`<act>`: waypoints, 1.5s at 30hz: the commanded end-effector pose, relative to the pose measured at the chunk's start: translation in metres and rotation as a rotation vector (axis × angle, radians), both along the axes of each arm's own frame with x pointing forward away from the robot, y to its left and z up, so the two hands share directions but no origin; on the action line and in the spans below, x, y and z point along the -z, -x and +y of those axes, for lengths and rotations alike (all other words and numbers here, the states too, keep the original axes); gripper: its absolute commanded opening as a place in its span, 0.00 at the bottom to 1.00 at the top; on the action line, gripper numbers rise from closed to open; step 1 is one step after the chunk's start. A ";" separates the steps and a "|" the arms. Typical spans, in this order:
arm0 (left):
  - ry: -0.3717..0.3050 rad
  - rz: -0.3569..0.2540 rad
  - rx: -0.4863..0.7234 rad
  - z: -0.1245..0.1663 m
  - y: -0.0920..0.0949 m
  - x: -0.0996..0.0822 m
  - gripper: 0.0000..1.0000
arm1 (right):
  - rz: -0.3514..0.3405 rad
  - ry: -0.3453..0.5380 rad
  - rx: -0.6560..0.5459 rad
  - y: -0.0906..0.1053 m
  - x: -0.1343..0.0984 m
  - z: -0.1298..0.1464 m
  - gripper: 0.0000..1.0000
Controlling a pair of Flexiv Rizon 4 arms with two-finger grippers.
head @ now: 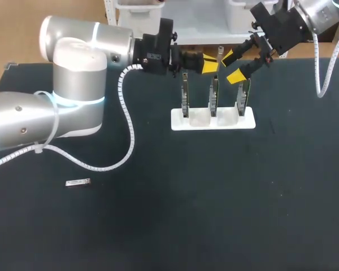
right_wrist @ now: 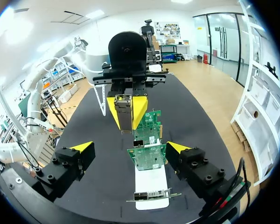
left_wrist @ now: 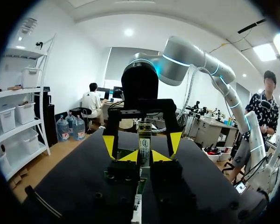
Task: Pick up the optical module with the left hand, and insert it into the network port with the right hand.
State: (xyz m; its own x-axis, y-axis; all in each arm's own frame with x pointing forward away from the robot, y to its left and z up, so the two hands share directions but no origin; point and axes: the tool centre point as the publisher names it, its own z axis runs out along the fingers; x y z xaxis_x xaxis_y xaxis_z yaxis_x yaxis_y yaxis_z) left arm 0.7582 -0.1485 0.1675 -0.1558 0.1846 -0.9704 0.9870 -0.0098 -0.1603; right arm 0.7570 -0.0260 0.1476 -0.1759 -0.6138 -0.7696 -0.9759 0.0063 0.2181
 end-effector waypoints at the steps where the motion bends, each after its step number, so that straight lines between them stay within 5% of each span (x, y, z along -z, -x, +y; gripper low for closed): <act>1: -0.002 0.001 0.000 -0.002 0.000 0.001 0.00 | 0.002 0.000 -0.002 -0.001 0.000 0.000 1.00; 45: -0.010 0.010 -0.008 -0.001 -0.002 0.005 0.00 | 0.002 0.000 -0.002 -0.001 0.000 0.000 1.00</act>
